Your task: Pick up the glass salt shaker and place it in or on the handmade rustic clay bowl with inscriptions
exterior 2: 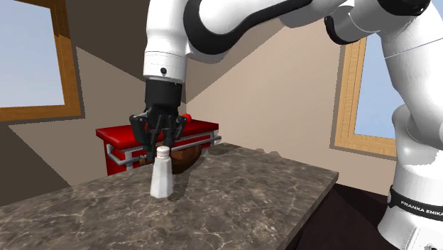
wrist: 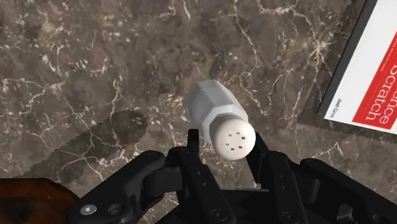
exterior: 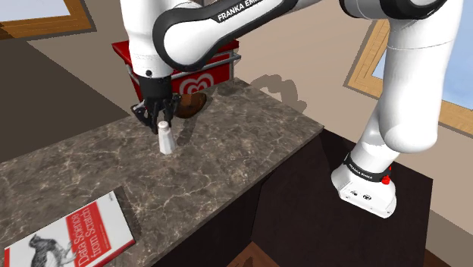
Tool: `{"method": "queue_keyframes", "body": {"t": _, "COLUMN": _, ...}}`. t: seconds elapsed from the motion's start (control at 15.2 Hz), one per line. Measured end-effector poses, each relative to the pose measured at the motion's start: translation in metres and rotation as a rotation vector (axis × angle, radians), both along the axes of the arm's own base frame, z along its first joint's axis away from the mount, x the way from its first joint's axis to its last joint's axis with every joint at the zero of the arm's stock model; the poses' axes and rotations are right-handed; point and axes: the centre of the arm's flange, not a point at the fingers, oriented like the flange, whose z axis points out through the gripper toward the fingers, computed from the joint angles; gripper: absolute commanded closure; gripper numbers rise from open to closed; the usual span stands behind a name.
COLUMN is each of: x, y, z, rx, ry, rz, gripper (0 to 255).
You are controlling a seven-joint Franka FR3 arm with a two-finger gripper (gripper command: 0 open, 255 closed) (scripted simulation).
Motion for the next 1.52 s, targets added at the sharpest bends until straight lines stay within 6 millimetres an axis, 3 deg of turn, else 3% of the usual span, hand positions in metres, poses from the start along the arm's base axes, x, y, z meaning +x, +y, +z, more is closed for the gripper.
{"method": "queue_keyframes", "body": {"t": 1.12, "x": 0.000, "y": 0.001, "z": 0.089, "rx": 0.000, "ry": 0.000, "rz": 0.000, "gripper": 255}}
{"method": "queue_keyframes", "body": {"t": 1.52, "x": 0.043, "y": -0.045, "z": 0.103, "rx": 0.000, "ry": 0.000, "rz": -0.001, "gripper": 255}}
